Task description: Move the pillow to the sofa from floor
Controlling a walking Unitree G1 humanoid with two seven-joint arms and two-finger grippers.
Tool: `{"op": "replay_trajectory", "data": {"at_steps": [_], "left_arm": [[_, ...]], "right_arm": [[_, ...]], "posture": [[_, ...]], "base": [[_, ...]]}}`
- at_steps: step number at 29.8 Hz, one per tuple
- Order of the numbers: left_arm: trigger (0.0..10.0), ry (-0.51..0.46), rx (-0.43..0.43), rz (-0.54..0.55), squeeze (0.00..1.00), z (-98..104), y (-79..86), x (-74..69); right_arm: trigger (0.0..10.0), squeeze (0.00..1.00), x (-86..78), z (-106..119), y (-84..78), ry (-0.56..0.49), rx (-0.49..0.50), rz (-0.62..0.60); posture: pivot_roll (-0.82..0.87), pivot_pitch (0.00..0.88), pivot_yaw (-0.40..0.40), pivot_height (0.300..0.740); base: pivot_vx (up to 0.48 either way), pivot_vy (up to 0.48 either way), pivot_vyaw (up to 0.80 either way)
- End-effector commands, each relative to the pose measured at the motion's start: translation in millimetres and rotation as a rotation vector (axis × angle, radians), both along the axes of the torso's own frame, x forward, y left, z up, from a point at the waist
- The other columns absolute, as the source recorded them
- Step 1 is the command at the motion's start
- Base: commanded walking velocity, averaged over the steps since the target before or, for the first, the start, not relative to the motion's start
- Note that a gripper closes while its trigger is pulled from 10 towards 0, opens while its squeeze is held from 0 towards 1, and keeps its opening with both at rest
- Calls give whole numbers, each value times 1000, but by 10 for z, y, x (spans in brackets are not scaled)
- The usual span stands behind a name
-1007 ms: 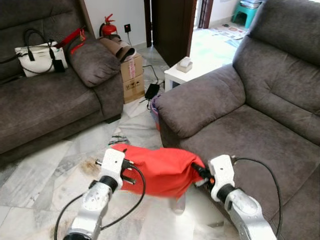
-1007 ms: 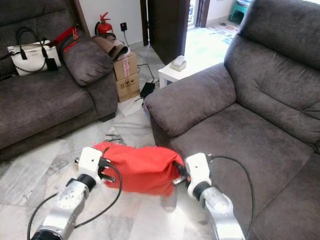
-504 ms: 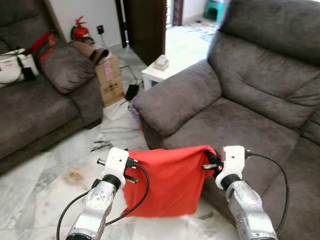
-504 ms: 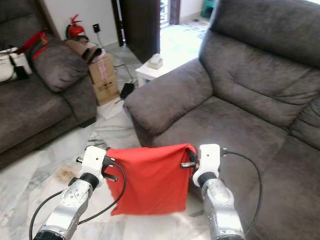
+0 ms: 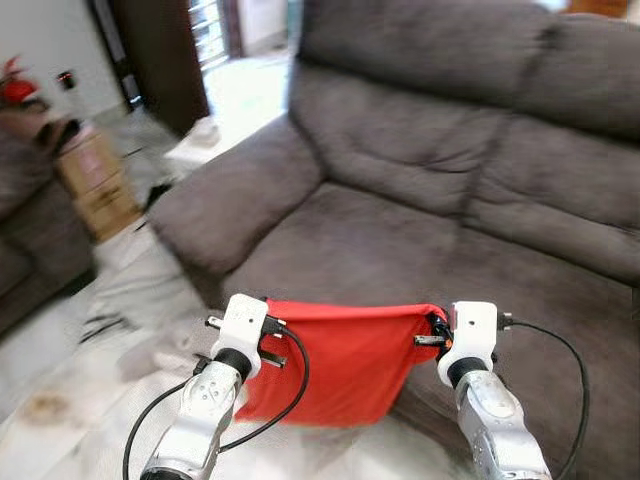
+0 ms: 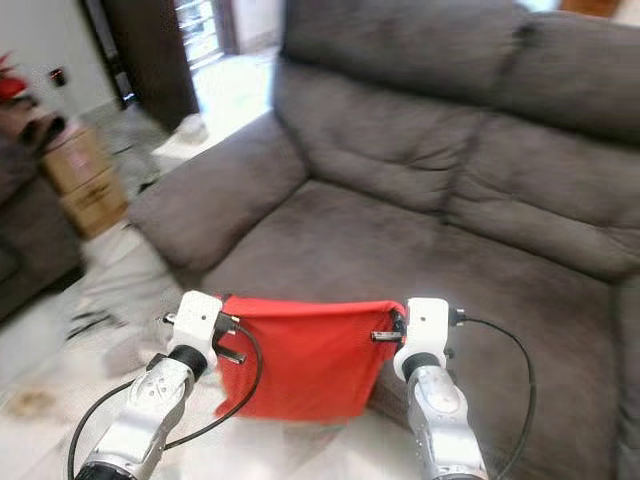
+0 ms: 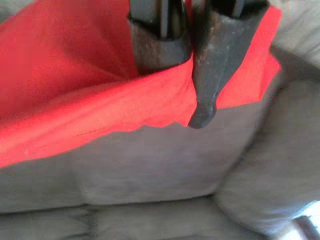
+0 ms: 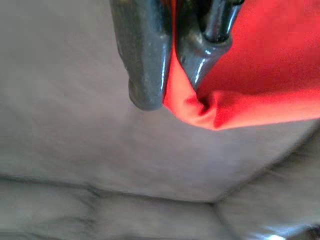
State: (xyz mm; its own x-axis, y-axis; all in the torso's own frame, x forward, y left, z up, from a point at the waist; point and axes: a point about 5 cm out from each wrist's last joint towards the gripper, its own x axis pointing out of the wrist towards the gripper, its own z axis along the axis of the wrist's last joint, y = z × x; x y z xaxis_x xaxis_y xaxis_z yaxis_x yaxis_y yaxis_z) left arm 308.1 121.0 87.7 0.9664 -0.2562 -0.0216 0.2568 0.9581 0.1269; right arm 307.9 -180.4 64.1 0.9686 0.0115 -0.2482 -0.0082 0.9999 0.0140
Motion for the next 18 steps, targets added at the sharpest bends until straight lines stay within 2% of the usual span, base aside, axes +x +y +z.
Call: {"op": "replay_trajectory", "data": {"at_steps": [1,17,18], "left_arm": [[10000,-65,-16,1,0,139,43,21],[10000,-64,12,9,0,149,79,26],[10000,-65,13,8,0,151,76,26]], "right_arm": [[10000,0,82,190,8,-94,10,-24],[10000,0,115,244,77,-120,22,-11],[10000,0,118,250,87,-124,27,-6]], "posture": [[28,89,47,740],[32,127,40,740],[32,127,40,740]], "base": [[0,0,-800],[0,0,-800],[0,0,0]]}}
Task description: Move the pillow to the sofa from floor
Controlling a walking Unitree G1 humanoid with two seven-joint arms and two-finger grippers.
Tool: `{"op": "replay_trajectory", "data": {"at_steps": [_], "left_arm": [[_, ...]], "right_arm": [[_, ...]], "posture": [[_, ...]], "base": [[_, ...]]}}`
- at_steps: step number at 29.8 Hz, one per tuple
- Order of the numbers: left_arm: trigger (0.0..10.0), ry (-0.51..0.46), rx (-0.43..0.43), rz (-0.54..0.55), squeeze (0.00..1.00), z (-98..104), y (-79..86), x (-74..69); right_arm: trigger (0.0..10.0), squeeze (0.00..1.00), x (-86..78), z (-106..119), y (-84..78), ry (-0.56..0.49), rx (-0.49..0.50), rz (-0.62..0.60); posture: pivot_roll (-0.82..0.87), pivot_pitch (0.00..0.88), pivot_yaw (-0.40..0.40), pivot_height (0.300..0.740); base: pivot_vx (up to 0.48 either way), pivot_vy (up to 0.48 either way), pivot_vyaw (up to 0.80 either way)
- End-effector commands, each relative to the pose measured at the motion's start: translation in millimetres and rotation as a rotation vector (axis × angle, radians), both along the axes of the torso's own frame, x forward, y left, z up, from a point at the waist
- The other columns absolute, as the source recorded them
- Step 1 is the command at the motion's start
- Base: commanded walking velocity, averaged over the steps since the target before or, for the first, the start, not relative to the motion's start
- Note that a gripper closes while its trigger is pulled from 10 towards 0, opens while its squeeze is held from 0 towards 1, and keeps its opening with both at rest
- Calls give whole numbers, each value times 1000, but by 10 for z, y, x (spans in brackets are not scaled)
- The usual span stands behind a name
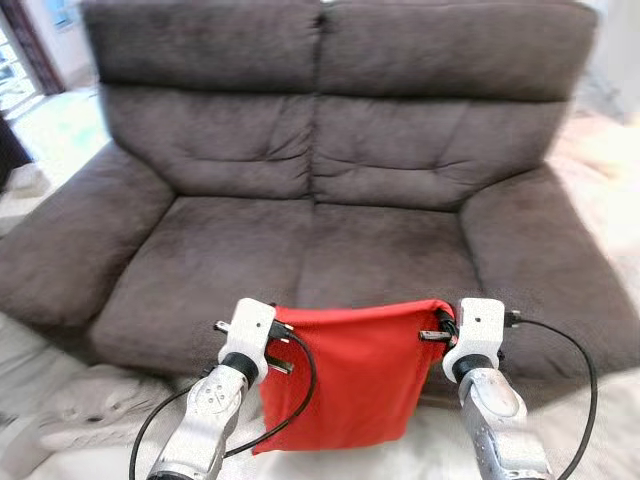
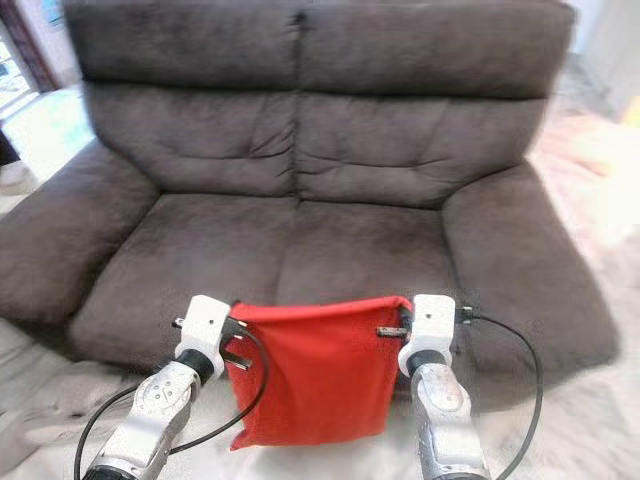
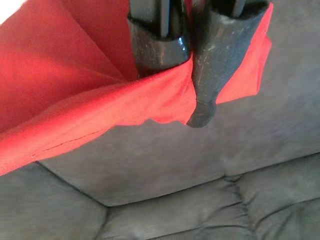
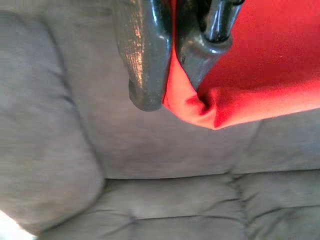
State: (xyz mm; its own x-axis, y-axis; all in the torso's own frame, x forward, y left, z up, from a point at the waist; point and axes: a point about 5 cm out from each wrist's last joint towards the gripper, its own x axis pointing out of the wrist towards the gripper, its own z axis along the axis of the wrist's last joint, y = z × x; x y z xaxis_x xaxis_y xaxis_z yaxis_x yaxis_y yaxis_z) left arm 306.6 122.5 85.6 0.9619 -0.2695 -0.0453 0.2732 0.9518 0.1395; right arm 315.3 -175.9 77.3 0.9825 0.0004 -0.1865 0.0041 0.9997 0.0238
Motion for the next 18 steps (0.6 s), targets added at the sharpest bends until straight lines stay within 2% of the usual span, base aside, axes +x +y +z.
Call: {"op": "replay_trajectory", "data": {"at_steps": [1,7,18], "left_arm": [[10000,-85,-4,21,0,172,59,41],[10000,-86,4,23,0,178,63,43],[10000,-89,16,17,0,182,60,52]], "right_arm": [[10000,0,47,126,52,-66,15,15],[10000,0,55,139,92,-71,28,25],[10000,0,48,122,162,-69,11,63]], "posture": [[32,127,40,740],[35,132,38,740],[38,134,37,740]], "base": [[0,0,0],[0,0,0],[0,-397,0]]}}
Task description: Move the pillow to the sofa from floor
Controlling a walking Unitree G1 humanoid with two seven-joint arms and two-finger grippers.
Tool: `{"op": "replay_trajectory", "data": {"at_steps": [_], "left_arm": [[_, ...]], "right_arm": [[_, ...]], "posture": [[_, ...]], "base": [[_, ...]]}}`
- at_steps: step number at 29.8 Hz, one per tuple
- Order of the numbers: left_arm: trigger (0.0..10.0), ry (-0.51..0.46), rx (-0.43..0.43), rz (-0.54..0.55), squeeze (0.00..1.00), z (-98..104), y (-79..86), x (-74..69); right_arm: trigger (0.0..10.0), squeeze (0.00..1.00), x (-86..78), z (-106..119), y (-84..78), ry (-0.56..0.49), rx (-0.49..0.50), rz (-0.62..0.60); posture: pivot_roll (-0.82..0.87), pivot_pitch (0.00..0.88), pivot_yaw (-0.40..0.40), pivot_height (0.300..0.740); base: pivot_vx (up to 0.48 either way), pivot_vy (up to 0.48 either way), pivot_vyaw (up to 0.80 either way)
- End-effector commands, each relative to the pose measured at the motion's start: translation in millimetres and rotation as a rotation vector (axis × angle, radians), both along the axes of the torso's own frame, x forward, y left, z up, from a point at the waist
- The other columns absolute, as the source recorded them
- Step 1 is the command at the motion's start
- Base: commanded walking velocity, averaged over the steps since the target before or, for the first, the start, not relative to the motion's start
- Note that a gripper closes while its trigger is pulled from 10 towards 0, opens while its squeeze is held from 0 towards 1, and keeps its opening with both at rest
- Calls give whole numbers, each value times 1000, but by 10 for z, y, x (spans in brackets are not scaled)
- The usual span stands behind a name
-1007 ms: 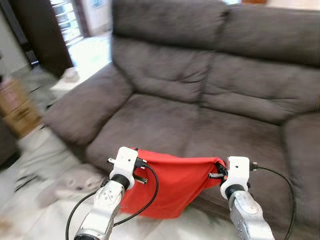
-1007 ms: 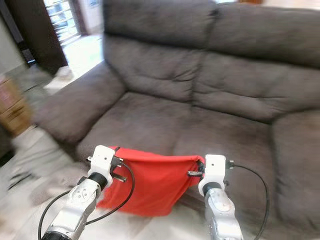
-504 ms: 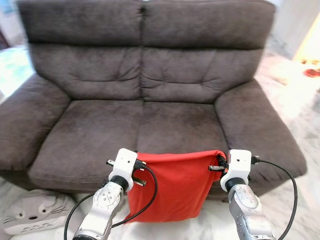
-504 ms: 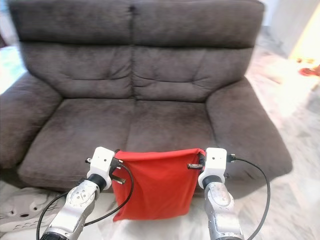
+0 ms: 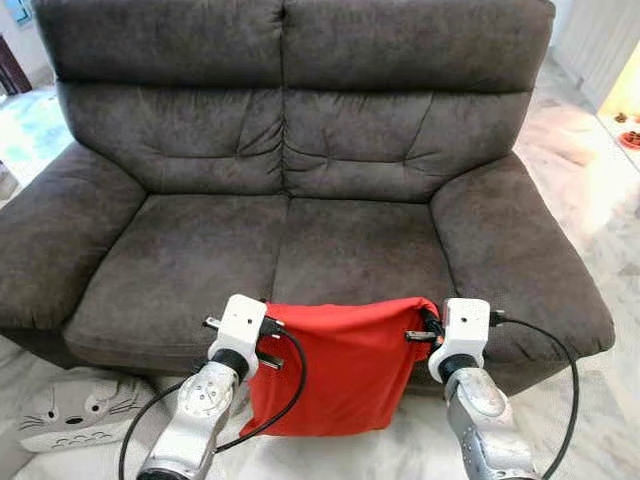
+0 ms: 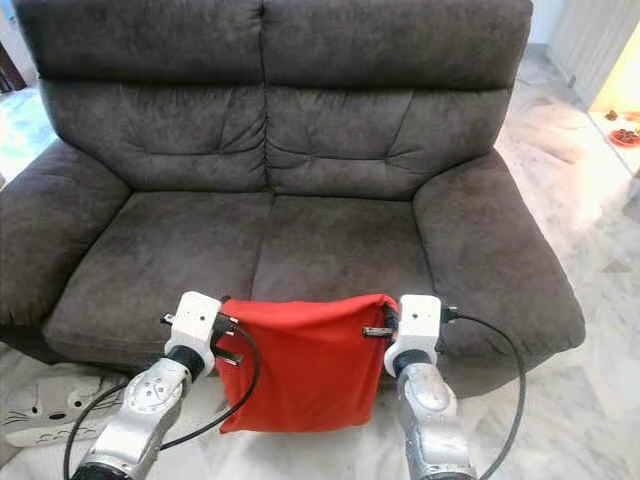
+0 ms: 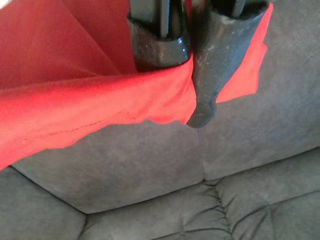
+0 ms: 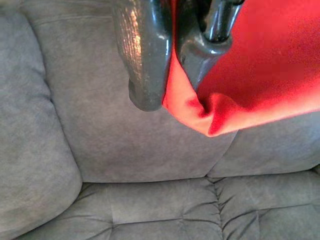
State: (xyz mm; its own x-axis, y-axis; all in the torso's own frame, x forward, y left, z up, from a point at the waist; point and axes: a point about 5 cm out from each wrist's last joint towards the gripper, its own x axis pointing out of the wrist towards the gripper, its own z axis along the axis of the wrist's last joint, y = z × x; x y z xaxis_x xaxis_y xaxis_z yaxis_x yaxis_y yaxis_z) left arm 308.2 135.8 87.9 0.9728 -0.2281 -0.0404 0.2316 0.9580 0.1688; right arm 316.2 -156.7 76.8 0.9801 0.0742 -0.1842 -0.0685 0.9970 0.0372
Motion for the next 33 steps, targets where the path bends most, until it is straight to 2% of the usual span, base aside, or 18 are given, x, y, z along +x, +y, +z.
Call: {"op": "replay_trajectory", "data": {"at_steps": [1,5,8,18,25,27,29,31,33], "left_arm": [[10000,-77,-10,-25,0,159,-73,37],[10000,-78,-9,-24,0,162,-69,36],[10000,-79,-8,-23,0,164,-67,36],[10000,-107,-64,24,0,232,34,55],[10000,-148,-38,76,0,329,156,74],[10000,-163,-5,72,0,351,155,76],[10000,-197,51,69,0,405,149,77],[10000,-214,56,77,0,439,152,79],[10000,-284,78,112,0,597,189,84]], "right_arm": [[10000,0,40,127,-29,-67,-1,-10],[10000,0,37,133,-1,-78,-46,19],[10000,0,35,135,9,-80,-37,21],[10000,0,35,152,18,-87,-5,13],[10000,0,44,220,47,-132,13,32],[10000,0,48,245,64,-148,19,46],[10000,0,53,297,100,-183,13,81],[10000,0,53,328,118,-205,11,96],[10000,0,73,506,125,-296,56,93]], "posture": [[38,134,37,740],[38,135,37,740],[38,135,37,740],[35,133,38,740],[34,131,35,740],[37,132,34,740],[35,132,34,740],[35,132,35,740],[34,132,36,740]], "base": [[0,-420,0],[0,-419,0],[0,-407,0],[0,0,0],[0,0,0],[0,0,0],[0,0,0],[0,0,0],[0,0,0]]}}
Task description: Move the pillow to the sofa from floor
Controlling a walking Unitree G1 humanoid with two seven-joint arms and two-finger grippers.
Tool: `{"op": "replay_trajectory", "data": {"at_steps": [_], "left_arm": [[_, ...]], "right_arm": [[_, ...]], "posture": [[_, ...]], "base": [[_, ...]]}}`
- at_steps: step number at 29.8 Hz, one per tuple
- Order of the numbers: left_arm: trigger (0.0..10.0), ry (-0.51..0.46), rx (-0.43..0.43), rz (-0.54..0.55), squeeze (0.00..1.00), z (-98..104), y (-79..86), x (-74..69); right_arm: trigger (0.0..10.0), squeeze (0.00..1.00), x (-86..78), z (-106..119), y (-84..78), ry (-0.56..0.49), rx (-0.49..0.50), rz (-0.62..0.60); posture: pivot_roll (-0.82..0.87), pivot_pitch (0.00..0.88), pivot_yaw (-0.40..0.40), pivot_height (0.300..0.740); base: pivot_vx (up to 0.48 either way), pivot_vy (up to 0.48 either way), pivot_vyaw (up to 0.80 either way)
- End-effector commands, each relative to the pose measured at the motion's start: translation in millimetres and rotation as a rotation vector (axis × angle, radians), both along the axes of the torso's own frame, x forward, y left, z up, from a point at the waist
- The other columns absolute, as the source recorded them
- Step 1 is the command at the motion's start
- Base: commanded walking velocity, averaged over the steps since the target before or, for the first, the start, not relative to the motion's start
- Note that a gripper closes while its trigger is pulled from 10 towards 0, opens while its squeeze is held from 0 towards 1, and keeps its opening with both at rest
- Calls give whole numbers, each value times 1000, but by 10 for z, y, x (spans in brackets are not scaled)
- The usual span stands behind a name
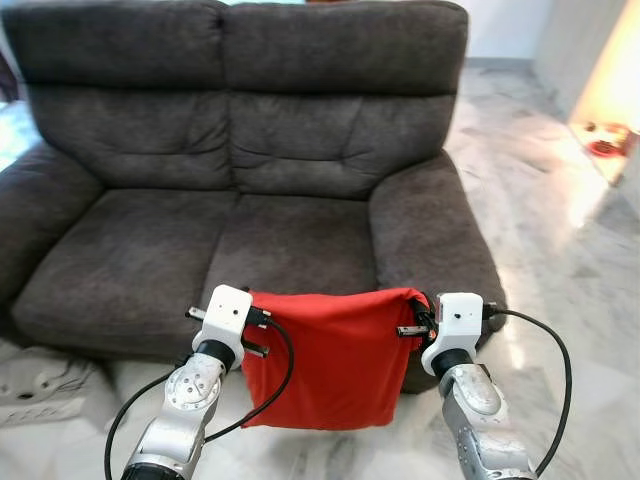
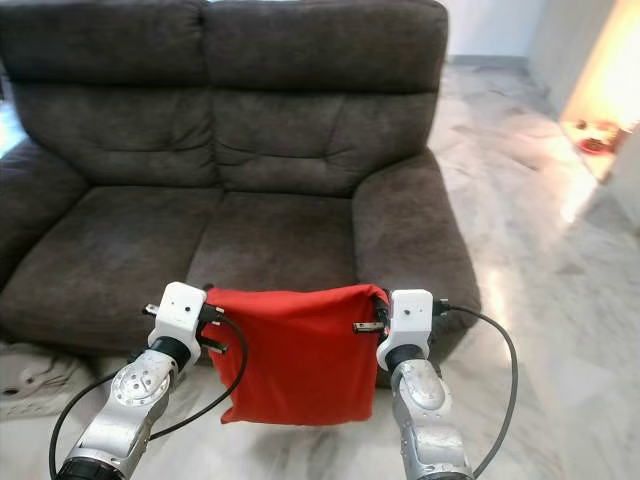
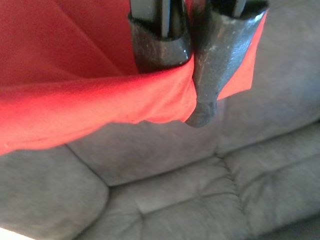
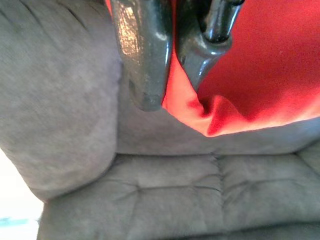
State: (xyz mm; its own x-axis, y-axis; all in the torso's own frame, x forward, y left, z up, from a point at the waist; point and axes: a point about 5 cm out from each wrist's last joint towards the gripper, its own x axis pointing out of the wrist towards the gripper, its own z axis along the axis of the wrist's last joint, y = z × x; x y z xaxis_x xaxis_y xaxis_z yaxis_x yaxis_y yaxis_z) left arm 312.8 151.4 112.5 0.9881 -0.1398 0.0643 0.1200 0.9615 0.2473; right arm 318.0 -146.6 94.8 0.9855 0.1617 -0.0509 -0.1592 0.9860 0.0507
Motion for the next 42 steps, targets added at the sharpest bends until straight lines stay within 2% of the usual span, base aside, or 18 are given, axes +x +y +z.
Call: {"op": "replay_trajectory", "data": {"at_steps": [1,8,12,15,19,22,26,29,33,38,42], "left_arm": [[10000,-186,39,21,0,397,41,37],[10000,-300,55,89,0,746,207,73],[10000,-326,66,101,0,825,235,84],[10000,-381,83,125,0,1017,305,111],[10000,-395,89,135,0,1079,334,125],[10000,-439,118,144,0,1275,379,148],[10000,-461,121,150,0,1356,398,145],[10000,-519,132,175,0,1564,452,143],[10000,-572,138,186,0,1772,481,152],[10000,-608,160,181,0,1936,492,172],[10000,-614,171,180,0,1978,503,175]], "right_arm": [[10000,0,62,382,21,-190,41,8],[10000,0,164,844,-4,-366,72,10],[10000,0,180,940,-5,-398,65,9],[10000,0,197,1166,7,-478,79,19],[10000,0,204,1218,12,-495,79,24],[10000,0,250,1318,34,-525,66,43],[10000,0,259,1426,50,-563,67,51],[10000,0,267,1709,83,-653,76,68],[10000,0,269,1919,107,-729,82,89],[10000,0,310,2017,109,-753,91,91],[10000,0,336,2016,123,-748,89,92]], "posture": [[34,132,36,740],[34,121,41,740],[34,121,41,740],[34,111,45,740],[33,112,45,740],[40,124,49,740],[40,130,53,740],[40,131,52,740],[39,129,54,740],[41,128,57,740],[40,128,58,740]], "base": [[0,0,0],[0,0,0],[0,0,0],[172,0,0],[268,0,0],[284,0,0],[291,0,0],[296,0,0],[302,0,0],[324,0,0],[356,0,0]]}}
